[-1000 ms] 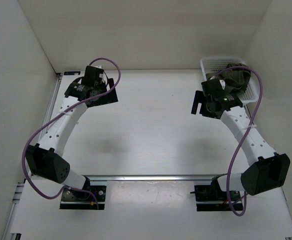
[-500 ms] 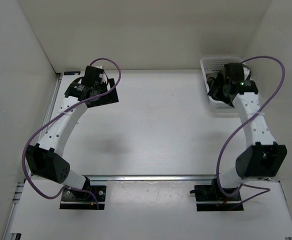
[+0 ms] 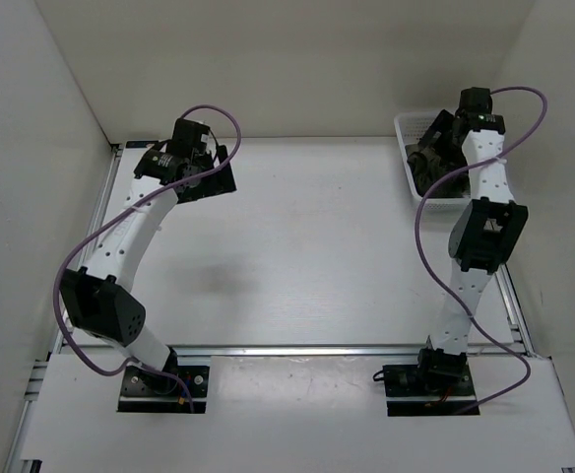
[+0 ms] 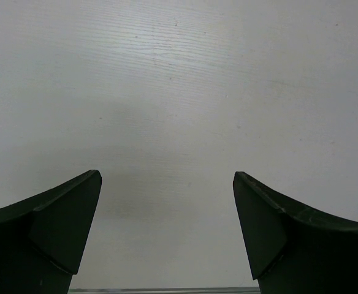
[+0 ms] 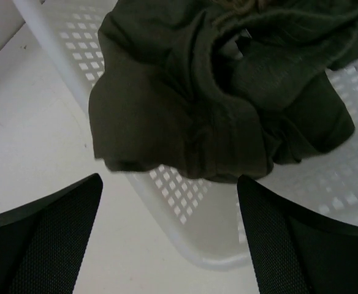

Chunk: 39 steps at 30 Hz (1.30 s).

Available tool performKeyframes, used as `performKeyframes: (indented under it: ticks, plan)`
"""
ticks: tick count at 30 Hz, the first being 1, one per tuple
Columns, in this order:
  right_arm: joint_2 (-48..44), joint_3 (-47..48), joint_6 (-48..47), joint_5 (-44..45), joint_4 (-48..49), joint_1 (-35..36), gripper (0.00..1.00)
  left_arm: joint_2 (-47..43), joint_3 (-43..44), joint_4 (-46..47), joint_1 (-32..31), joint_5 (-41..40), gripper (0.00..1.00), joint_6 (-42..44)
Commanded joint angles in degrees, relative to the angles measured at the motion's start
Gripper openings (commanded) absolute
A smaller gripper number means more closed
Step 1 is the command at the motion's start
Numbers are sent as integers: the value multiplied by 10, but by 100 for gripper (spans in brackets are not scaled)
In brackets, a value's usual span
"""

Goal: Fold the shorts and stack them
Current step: Grab the shorts from the pile, then move the shorts to the center of the board

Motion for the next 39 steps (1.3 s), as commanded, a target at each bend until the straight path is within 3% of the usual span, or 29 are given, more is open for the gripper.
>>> performKeyframes:
  ticks: [1,4,6,8,9,12,18,22,28,34,35,36,38,39]
  plan:
    - [45,77,7,-41,-8,-8,93,-6,29,-12,5,-21,100,-5]
    - [91,116,32,-47,-3,-8,85,7,37,-19,5,-15,100,2]
    - [106,124,43,-41,4,-8,70,16,56,-31,5,-9,100,17]
    - [106,118,54,-33,22,-8,50,30,61,-43,11,-3,100,17]
    - [94,106,60,-18,22,-8,26,30,61,-49,11,-3,100,24]
    - [31,56,78,23,39,-8,1,36,67,-56,11,24,100,24]
    - [-122,3,51,43,70,-8,1,3,31,-22,16,71,100,14]
    - [-271,-74,2,-48,98,25,1,-36,18,-17,16,77,100,14]
    - [-437,-152,-36,-71,76,210,1,-73,30,-44,16,70,100,28]
    - [-556,-400,37,-38,99,406,1,-90,22,-47,16,82,100,11]
    - [-563,-435,51,-21,107,431,4,-90,16,-41,16,82,100,11]
    - [-568,-501,62,-13,113,457,13,-97,8,-34,16,91,100,4]
    - [-568,-544,84,-8,119,511,37,-102,-17,-20,16,122,100,9]
    - [-568,-567,84,-8,111,531,64,-102,-26,-20,3,131,100,16]
